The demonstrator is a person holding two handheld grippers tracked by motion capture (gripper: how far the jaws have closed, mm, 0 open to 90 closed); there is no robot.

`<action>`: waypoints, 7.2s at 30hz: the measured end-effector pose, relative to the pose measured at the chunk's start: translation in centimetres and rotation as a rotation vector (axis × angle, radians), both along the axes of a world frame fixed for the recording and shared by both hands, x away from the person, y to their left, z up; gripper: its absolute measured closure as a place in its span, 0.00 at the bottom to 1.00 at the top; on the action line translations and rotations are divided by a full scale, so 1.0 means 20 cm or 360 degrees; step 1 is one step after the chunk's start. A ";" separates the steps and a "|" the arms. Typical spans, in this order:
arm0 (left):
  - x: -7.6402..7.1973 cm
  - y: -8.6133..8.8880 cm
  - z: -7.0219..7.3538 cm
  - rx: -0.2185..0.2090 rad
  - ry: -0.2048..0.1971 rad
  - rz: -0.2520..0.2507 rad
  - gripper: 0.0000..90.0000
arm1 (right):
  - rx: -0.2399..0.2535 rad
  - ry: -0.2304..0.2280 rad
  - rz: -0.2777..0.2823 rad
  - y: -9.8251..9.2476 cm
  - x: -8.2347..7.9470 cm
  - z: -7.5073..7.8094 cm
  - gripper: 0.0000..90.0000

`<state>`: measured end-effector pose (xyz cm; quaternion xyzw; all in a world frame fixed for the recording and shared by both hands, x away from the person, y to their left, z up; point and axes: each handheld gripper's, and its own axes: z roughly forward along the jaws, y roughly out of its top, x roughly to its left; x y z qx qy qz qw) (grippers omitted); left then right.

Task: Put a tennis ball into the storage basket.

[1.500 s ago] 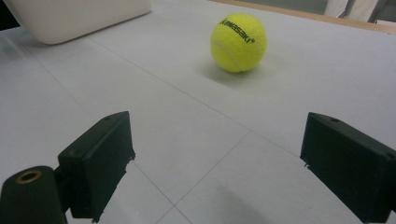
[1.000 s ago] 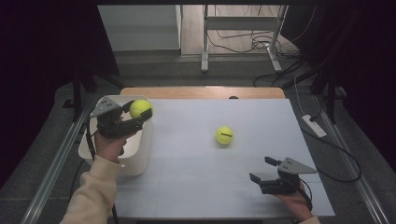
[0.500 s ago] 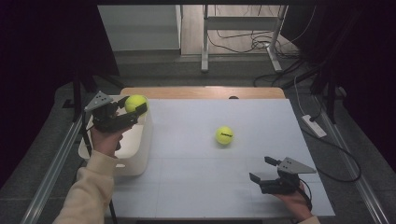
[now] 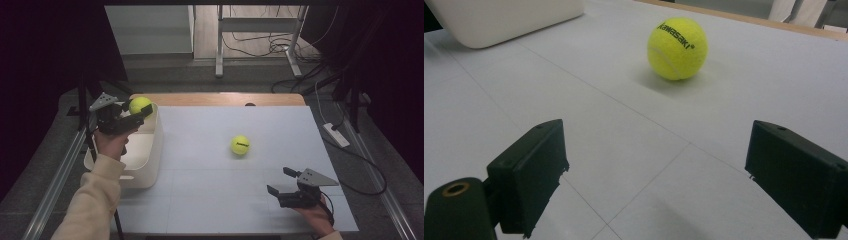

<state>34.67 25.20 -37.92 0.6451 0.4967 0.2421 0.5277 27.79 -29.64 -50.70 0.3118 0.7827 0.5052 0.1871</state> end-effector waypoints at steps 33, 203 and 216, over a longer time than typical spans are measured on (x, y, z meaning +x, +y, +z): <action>0.15 0.18 -0.07 0.0102 0.0196 0.0237 0.30 | -0.0009 0.0005 -0.0012 0.00 0.00 0.00 0.11; -0.05 -0.49 -0.09 0.0080 0.0111 -0.0730 0.14 | 0.0025 -0.0016 -0.0054 -0.02 0.02 0.00 0.11; -0.01 -0.57 -0.12 0.0090 0.0143 -0.0783 0.14 | 0.0024 -0.0029 -0.0069 -0.02 0.02 0.00 0.11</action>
